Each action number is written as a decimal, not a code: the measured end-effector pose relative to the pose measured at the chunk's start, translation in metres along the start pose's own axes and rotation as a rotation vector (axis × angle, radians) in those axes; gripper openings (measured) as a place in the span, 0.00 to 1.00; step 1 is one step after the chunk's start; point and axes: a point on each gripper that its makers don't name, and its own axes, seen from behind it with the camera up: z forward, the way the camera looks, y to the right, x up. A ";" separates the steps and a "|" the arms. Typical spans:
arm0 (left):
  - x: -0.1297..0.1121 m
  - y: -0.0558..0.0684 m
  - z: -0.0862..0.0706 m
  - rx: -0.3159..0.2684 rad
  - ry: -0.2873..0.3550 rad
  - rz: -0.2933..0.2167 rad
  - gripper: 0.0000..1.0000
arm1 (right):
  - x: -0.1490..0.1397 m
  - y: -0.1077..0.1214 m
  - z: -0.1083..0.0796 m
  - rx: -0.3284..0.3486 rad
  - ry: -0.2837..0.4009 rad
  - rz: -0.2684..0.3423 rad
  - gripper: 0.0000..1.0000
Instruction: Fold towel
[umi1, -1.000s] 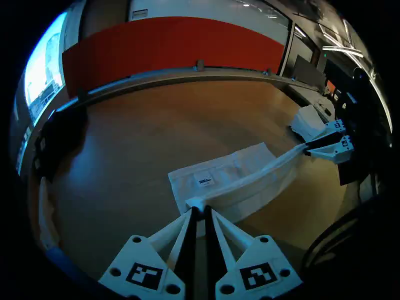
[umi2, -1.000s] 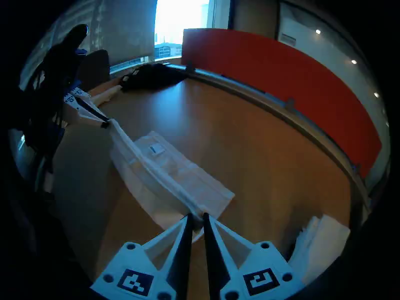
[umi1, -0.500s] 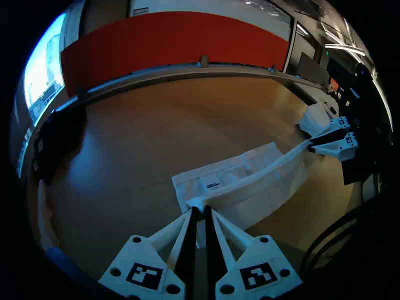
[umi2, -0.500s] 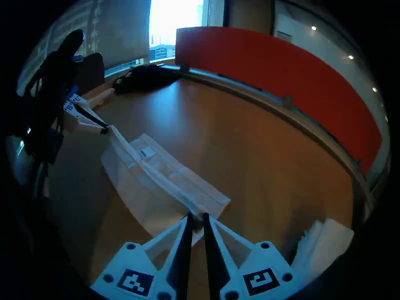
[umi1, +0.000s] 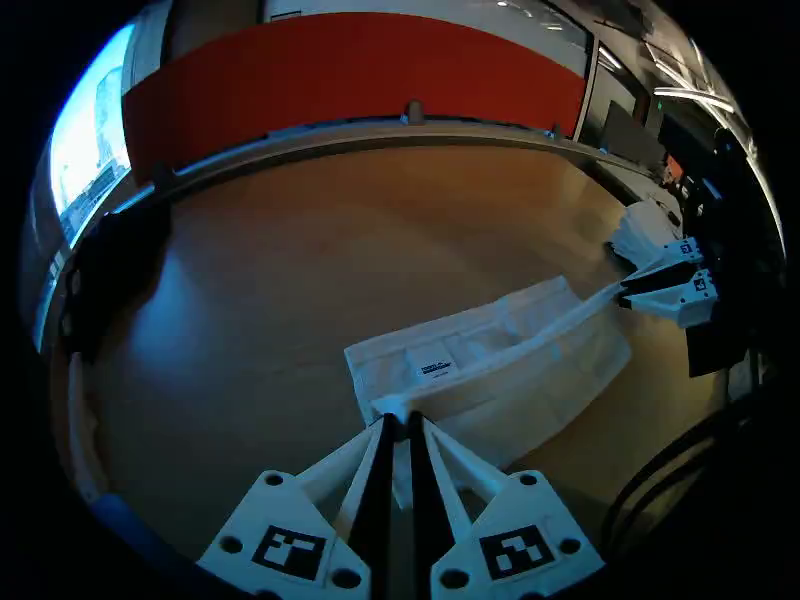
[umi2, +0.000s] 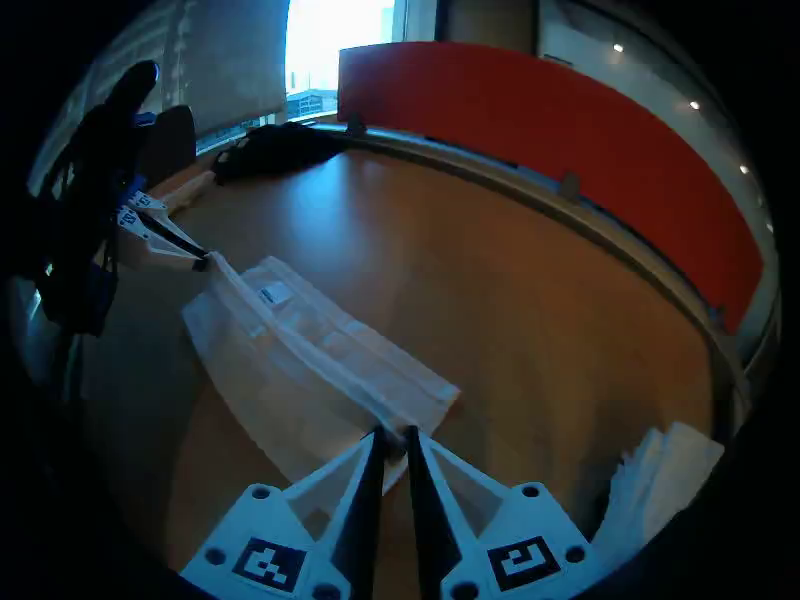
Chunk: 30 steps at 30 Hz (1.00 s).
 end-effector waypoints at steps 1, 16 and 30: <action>0.000 -0.001 0.002 0.002 0.000 -0.001 0.11 | -0.001 0.000 0.002 0.000 -0.002 0.003 0.16; -0.001 -0.019 0.023 0.065 -0.013 -0.004 0.26 | -0.004 0.012 0.020 -0.057 -0.009 0.015 0.68; -0.001 -0.022 0.019 0.058 -0.002 -0.038 0.86 | -0.005 0.019 0.017 -0.080 -0.002 0.023 0.97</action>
